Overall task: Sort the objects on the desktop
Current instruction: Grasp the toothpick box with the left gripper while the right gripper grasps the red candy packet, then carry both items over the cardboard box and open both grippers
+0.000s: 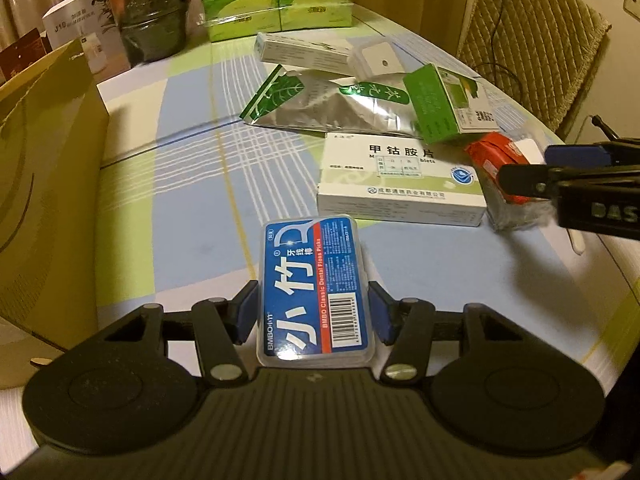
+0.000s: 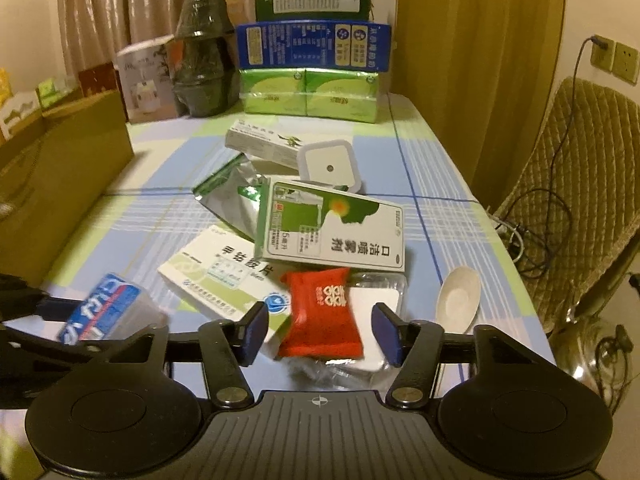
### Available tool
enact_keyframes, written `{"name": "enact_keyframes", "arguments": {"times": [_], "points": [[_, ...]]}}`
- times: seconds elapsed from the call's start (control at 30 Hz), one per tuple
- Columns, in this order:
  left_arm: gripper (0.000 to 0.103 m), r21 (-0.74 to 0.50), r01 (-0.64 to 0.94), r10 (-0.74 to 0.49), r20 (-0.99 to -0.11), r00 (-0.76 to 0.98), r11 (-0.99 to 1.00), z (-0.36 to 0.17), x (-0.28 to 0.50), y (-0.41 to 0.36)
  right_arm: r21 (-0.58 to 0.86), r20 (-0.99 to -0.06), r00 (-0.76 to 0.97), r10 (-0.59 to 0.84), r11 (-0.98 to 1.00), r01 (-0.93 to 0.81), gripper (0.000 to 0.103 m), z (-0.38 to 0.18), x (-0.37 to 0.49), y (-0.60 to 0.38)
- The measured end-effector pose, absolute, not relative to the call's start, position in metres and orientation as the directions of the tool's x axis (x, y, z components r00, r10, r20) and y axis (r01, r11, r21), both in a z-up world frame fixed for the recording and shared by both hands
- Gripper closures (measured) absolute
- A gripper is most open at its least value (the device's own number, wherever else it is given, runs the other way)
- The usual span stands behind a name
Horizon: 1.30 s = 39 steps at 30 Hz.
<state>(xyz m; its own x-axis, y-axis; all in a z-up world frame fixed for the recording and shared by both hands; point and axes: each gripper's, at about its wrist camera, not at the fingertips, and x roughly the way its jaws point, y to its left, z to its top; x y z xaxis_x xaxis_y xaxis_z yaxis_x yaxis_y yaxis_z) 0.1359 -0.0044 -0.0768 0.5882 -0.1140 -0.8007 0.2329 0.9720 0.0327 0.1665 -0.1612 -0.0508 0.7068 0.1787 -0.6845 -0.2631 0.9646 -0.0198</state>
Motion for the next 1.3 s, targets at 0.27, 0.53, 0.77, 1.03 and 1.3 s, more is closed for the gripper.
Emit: {"name": "enact_keyframes", "arguments": {"times": [0.27,0.53,0.77,1.03,1.3], "points": [[0.051,0.015,0.226,-0.124,-0.800,0.588,0.974,-0.077,0.138,-0.002,-0.144,-0.681,0.721,0.126,0.943,-0.300,0.071,-0.063,0.168,-0.143],[0.051,0.002,0.222,-0.134,-0.793,0.594,0.975,-0.066,0.131,0.000,-0.112,-0.663,0.736,0.140,0.953,-0.282,0.074,-0.046,0.146,-0.143],[0.051,-0.013,0.221,-0.151,-0.769,0.621,0.975,-0.040,0.116,0.000,-0.055,-0.657,0.733,0.175,0.959,-0.278,0.074,-0.025,0.116,-0.141],[0.051,0.002,0.199,-0.134,-0.730,0.670,0.980,-0.002,0.092,0.018,-0.018,-0.615,0.747,0.253,0.942,-0.334,0.074,0.009,0.093,-0.115],[0.051,0.048,0.134,-0.066,-0.676,0.734,0.990,0.046,0.071,0.068,0.030,-0.550,0.730,0.405,0.884,-0.467,0.074,0.051,0.088,-0.052]]}}
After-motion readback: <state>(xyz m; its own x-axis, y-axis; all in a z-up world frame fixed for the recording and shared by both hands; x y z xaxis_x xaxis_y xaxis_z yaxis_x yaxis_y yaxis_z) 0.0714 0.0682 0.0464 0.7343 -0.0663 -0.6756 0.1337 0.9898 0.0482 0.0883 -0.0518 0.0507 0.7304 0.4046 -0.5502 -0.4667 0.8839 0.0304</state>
